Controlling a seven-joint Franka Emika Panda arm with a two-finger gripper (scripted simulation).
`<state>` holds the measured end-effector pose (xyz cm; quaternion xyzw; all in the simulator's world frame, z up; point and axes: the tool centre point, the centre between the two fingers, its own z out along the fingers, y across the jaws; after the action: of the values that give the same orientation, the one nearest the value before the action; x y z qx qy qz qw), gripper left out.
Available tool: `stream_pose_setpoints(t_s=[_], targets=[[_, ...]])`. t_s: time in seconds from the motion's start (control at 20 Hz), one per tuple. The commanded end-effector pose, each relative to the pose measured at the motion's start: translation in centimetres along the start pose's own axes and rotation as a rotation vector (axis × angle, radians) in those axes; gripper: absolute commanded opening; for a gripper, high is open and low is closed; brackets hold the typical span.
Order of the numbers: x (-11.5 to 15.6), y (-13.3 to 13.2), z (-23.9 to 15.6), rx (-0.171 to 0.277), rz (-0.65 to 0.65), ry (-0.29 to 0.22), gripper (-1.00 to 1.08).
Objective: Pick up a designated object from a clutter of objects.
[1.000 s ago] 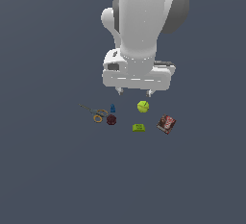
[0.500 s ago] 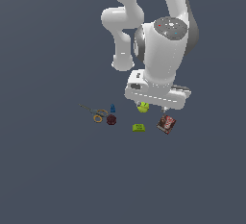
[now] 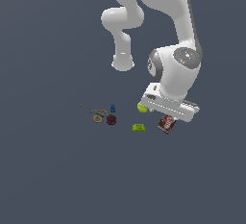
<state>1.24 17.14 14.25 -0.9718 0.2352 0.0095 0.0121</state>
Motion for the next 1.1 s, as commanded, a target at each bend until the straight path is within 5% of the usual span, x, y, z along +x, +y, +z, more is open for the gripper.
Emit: stream_pose_setpoints(t_s=[0.0,1.05], targets=[[-1.0,-1.1,1.8,-0.003,0.045,0.004,1.0],[-4.7,-3.8,7.9,-0.017,0.189,0.025,1.0]])
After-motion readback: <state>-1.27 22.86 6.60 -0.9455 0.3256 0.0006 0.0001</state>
